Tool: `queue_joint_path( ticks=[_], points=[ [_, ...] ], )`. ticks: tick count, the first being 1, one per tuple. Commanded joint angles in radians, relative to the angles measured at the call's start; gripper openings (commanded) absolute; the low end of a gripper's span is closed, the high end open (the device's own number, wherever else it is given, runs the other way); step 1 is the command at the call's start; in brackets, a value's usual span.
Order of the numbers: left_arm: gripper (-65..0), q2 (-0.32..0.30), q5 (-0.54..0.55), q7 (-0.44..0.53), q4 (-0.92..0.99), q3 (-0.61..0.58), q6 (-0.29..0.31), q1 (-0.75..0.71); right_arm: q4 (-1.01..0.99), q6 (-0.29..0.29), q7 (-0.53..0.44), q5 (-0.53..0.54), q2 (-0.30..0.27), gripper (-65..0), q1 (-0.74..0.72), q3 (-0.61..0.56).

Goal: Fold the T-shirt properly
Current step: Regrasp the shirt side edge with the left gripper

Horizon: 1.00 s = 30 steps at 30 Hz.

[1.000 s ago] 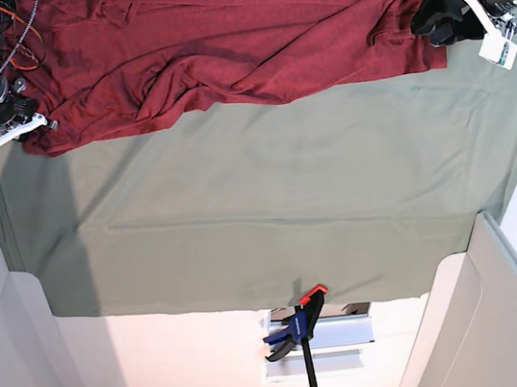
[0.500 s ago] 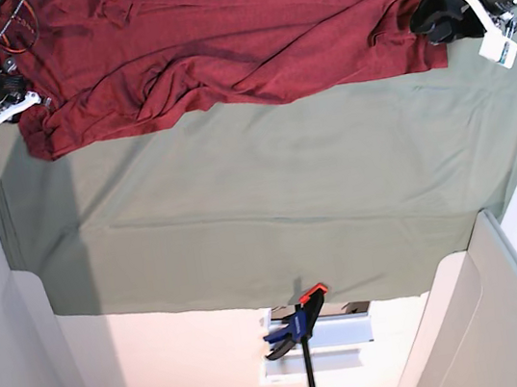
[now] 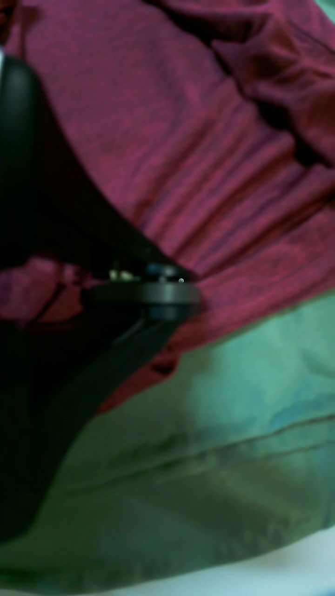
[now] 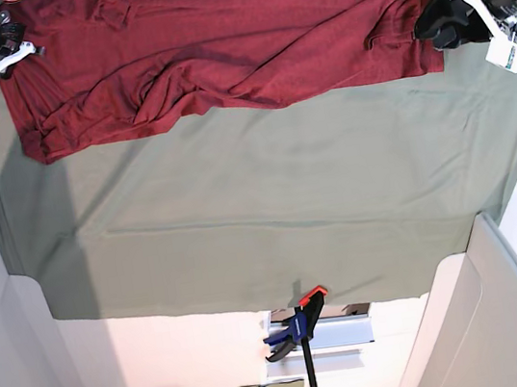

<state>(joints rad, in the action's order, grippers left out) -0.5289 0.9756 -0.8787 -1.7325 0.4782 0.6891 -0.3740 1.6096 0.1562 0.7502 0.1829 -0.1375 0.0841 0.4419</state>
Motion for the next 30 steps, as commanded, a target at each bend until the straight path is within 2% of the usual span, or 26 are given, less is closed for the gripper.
queue_joint_path(
  ticks=[1, 4, 7, 9, 13, 15, 17, 23, 30],
  points=[
    [-34.1, -0.016, -0.008, 0.03, -0.011, 0.014, 0.009, 0.002, 0.019, -0.011, -0.012, 0.0, -0.012, -65.0, -0.007, 0.001],
    [-34.1, -0.014, -0.068, 0.072, 0.036, 0.014, -0.003, 0.003, 0.019, -0.011, -0.013, 0.013, -0.016, -65.0, -0.006, 0.001],
    [-34.1, 0.001, -0.045, 0.07, 0.114, 0.014, -0.012, 0.008, 0.019, -0.011, -0.013, 0.039, -0.017, -49.6, -0.006, 0.001],
    [-34.0, 0.014, -0.019, 0.064, 0.159, 0.014, -0.012, 0.011, 0.019, -0.011, -0.012, 0.046, -0.017, -45.9, -0.006, 0.001],
    [-33.6, 0.032, 0.003, 0.058, 0.225, 0.033, -0.029, 0.028, 0.019, -0.011, -0.005, 0.045, -0.017, -45.9, -0.006, 0.001],
    [-29.9, 0.033, 0.009, 0.052, 0.256, 0.046, -0.043, 0.037, 0.018, -0.011, 0.003, 0.045, -0.017, -45.9, -0.006, 0.001],
    [-29.1, 0.033, 0.029, 0.036, 0.278, 0.068, -0.061, 0.042, 0.018, -0.011, 0.003, 0.045, -0.018, -45.9, -0.006, 0.001],
    [-29.1, 0.021, 0.199, -0.05, 0.28, 0.138, -0.033, 0.012, 0.018, -0.011, 0.003, 0.045, -0.018, -45.9, -0.006, 0.001],
    [-29.1, 0.066, 0.239, -0.053, 0.28, 0.138, -0.024, -0.023, 0.018, -0.011, 0.003, 0.045, -0.017, -45.9, -0.006, 0.001]
  ],
)
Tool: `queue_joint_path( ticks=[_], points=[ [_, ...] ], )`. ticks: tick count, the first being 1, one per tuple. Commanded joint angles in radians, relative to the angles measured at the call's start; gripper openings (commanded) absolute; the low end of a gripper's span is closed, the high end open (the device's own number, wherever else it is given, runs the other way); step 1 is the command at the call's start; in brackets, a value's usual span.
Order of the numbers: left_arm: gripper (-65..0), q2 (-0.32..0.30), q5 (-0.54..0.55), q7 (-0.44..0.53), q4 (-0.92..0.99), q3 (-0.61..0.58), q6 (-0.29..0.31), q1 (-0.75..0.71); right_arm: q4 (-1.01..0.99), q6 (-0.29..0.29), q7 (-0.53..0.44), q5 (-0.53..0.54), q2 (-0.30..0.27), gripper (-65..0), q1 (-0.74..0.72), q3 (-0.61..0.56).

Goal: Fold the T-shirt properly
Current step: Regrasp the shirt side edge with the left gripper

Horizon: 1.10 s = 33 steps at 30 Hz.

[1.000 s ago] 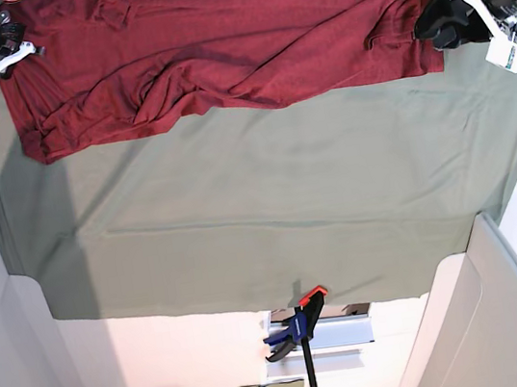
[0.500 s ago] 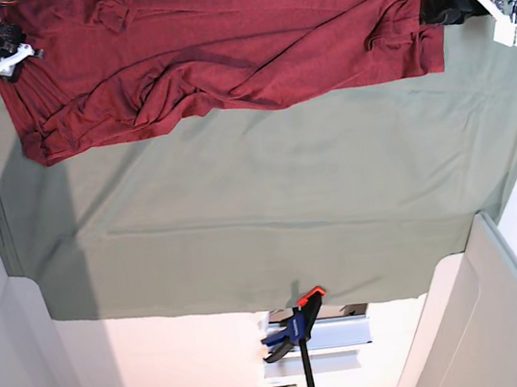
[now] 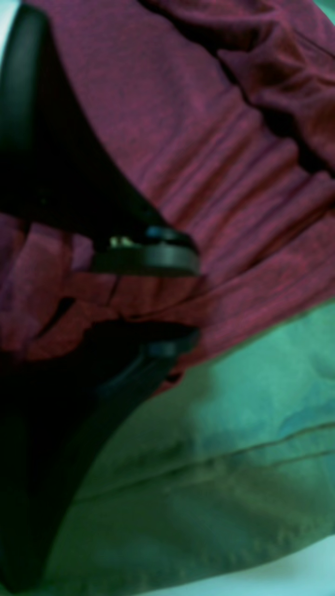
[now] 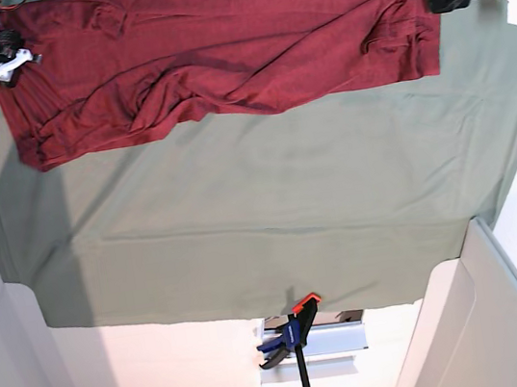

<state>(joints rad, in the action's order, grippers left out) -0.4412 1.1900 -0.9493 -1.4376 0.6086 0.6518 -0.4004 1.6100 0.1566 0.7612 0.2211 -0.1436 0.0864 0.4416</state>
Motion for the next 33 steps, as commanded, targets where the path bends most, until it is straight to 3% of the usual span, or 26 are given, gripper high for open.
queue_joint_path(
  ticks=[1, 9, 18, 23, 29, 33],
  points=[
    [-29.1, -0.013, 0.024, 0.018, -0.014, 0.008, 0.014, 0.004, 0.018, -0.011, -0.008, 0.007, -0.011, -45.9, -0.008, 0.001],
    [-29.1, 0.06, -0.005, 0.04, -0.014, 0.002, 0.013, 0.004, 0.018, -0.011, -0.001, 0.007, -0.011, -45.9, -0.008, 0.001],
    [-29.1, 0.095, -0.055, 0.067, -0.014, -0.075, 0.013, 0.042, 0.018, -0.011, 0.002, 0.007, -0.011, -45.9, -0.008, 0.001],
    [-29.1, 0.097, -0.118, 0.077, -0.014, -0.111, -0.028, 0.076, 0.018, -0.011, 0.006, 0.007, -0.011, -45.9, -0.008, 0.001],
    [-29.1, 0.098, -0.123, 0.081, -0.014, -0.166, -0.027, 0.076, 0.018, -0.011, 0.006, 0.007, -0.011, -45.9, -0.008, 0.001],
    [-31.3, 0.099, -0.172, 0.14, -0.014, -0.181, -0.027, 0.076, 0.018, -0.011, 0.006, 0.007, -0.011, -45.9, -0.008, 0.001]
  ],
)
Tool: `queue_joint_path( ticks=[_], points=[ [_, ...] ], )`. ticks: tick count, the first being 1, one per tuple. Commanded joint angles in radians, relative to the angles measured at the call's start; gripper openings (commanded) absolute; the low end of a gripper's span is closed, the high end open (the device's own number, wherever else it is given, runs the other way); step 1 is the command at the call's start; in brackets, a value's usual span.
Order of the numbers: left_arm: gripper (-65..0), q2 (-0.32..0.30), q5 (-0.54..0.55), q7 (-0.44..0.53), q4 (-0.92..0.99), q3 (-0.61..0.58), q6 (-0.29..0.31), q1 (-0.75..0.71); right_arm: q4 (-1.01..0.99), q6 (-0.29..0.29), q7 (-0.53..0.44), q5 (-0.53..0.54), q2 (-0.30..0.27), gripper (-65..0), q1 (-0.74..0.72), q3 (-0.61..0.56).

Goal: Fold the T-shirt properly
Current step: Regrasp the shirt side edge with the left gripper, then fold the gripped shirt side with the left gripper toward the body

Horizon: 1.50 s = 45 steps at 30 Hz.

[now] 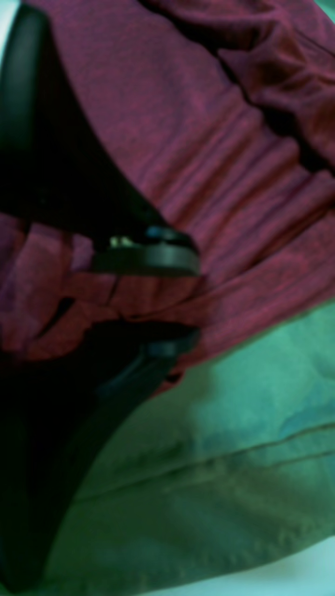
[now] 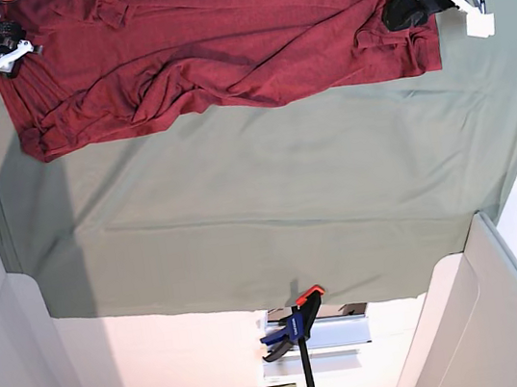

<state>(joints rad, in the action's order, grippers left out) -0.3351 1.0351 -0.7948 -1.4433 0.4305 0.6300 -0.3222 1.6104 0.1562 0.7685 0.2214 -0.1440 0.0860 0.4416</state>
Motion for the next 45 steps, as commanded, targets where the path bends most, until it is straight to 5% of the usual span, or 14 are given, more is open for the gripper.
queue_joint_path(
  ticks=[1, 5, 6, 12, 19, 28, 37, 45],
  points=[
    [-35.3, -0.006, -0.017, 0.002, -0.008, -0.005, -0.001, -0.002, 0.018, -0.011, -0.001, 0.007, -0.011, -45.9, -0.008, 0.001],
    [-63.2, -0.006, -0.017, 0.06, -0.008, -0.006, 0.068, 0.003, 0.018, -0.011, -0.002, 0.007, -0.011, -45.9, -0.008, 0.001],
    [-65.0, -0.006, -0.026, 0.06, -0.008, -0.006, 0.068, 0.009, 0.018, -0.011, -0.002, 0.007, -0.011, -45.9, -0.008, 0.001],
    [-65.0, -0.006, -0.063, 0.039, -0.025, 0.021, 0.068, 0.055, 0.018, -0.011, -0.001, 0.006, -0.011, -45.9, -0.008, 0.001],
    [-65.0, -0.015, 0.007, -0.078, -0.277, 0.017, 0.068, 0.052, 0.018, -0.011, -0.003, 0.007, -0.011, -45.9, -0.008, 0.001],
    [-65.0, -0.007, -0.09, -0.023, -0.442, -0.212, 0.068, 0.055, 0.018, -0.011, -0.002, 0.006, -0.011, -45.9, -0.008, 0.001],
    [-65.0, 0.068, -0.198, -0.008, -0.473, -0.403, 0.068, 0.059, 0.018, -0.011, -0.001, 0.006, -0.011, -45.9, -0.008, 0.001],
    [-65.0, 0.054, -0.278, 0.02, -0.472, -0.333, 0.068, 0.059, 0.018, -0.011, -0.003, 0.007, -0.031, -45.9, -0.008, 0.001]
  ],
)
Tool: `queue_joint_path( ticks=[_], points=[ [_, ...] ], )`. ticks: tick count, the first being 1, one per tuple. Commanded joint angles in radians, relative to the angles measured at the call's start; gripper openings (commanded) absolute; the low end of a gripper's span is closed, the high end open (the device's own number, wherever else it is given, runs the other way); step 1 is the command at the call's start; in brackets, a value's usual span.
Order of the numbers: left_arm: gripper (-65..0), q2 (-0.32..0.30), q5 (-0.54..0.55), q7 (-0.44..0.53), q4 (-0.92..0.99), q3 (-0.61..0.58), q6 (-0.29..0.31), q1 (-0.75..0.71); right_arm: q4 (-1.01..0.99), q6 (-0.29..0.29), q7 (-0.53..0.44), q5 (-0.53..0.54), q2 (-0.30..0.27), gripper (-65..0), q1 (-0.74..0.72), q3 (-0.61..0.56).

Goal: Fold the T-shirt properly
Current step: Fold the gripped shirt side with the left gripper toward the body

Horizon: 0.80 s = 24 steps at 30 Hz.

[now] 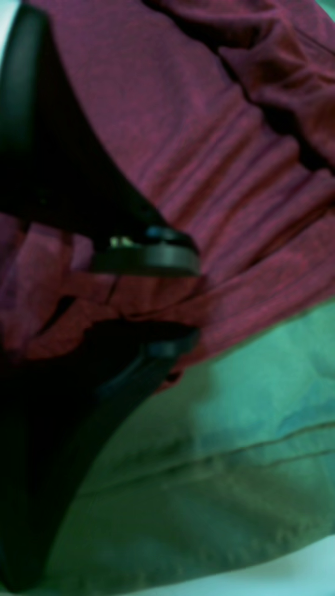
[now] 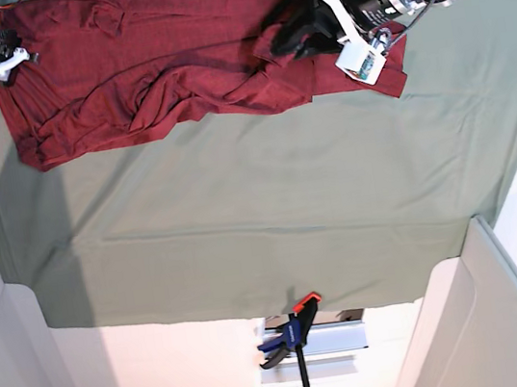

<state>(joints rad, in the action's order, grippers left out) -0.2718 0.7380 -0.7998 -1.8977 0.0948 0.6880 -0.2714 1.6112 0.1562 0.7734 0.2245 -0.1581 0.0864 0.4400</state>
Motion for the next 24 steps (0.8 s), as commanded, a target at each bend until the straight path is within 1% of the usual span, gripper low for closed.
queue_joint_path(
  ticks=[1, 7, 10, 13, 19, 24],
  points=[
    [-65.0, -0.018, 0.019, 0.025, -0.018, 0.031, 0.01, 0.008, 0.017, -0.011, -0.008, 0.004, -0.021, -45.9, -0.008, 0.003],
    [-65.0, -0.077, 0.034, 0.012, -0.018, 0.231, 0.01, -0.004, 0.017, -0.011, -0.006, 0.004, -0.042, -45.9, -0.008, 0.003],
    [-65.0, -0.1, 0.061, 0.008, -0.018, 0.294, 0.01, -0.032, 0.017, -0.011, -0.006, 0.005, -0.05, -45.9, -0.008, 0.003],
    [-65.0, -0.109, 0.072, -0.005, -0.018, 0.32, 0.01, -0.075, 0.017, -0.011, -0.006, 0.005, -0.05, -45.9, -0.008, 0.003],
    [-65.0, -0.108, 0.068, -0.004, -0.018, 0.323, 0.01, -0.168, 0.017, -0.011, -0.006, 0.005, -0.05, -45.9, -0.008, 0.003],
    [-65.0, -0.108, 0.011, 0.017, -0.014, 0.323, 0.01, -0.191, 0.017, -0.011, -0.006, 0.005, -0.05, -45.9, -0.008, 0.003]
  ],
)
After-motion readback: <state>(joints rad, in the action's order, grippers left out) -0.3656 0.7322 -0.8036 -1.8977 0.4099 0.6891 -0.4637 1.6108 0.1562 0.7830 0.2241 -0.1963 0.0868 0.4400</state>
